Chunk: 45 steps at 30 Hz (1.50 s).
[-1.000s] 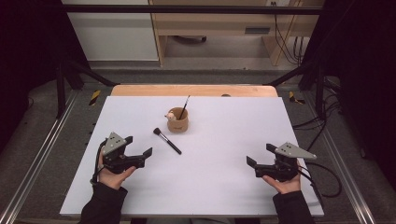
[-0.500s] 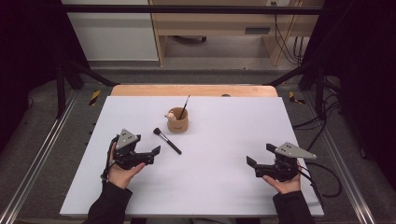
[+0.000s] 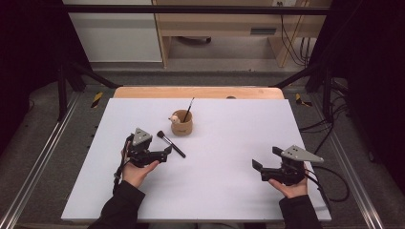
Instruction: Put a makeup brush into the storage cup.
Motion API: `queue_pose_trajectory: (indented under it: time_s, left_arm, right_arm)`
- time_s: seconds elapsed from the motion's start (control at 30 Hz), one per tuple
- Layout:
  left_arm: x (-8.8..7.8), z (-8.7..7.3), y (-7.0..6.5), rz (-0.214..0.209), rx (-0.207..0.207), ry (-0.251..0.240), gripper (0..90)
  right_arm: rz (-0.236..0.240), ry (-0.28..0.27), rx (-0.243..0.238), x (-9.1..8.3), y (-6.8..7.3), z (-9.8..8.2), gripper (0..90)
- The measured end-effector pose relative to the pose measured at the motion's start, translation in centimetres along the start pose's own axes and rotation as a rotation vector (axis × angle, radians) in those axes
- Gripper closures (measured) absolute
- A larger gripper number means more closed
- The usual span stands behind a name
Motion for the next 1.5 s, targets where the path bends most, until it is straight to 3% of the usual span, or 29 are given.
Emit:
queue_pose_trajectory:
  time_s: [0.27, 0.53, 0.8, 1.27, 1.5]
  left_arm:
    - [1.7, -0.6, -0.6, 0.02, 0.008, 0.032, 13.6]
    - [3.2, -1.0, -0.5, 0.043, -0.021, 0.059, 15.3]
    - [4.8, -1.4, -0.6, 0.076, -0.025, 0.095, 16.9]
    - [6.7, -2.3, -0.5, 0.126, -0.048, 0.147, 25.8]
    - [7.1, -2.6, -0.4, 0.13, -0.061, 0.165, 29.6]
  right_arm:
    - [-0.002, 0.003, -0.001, 0.1, 0.0, 0.0, 7.2]
    - [-0.001, 0.007, 0.0, 0.1, 0.0, -0.1, 7.3]
    - [0.002, 0.005, 0.001, 0.1, 0.1, -0.1, 7.3]
    - [0.001, 0.009, -0.003, 0.1, 0.0, -0.1, 7.4]
    - [0.001, 0.007, 0.002, 0.1, 0.1, -0.1, 7.4]
Point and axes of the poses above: each handheld gripper's, and its own axes: x roughly forward along the jaws, z roughly out of its top, y roughly to its left, the point moved 9 cm from there along x, roughly forward along the jaws, and after that the axes turned 14 degrees about z, right-handed, at the moved point
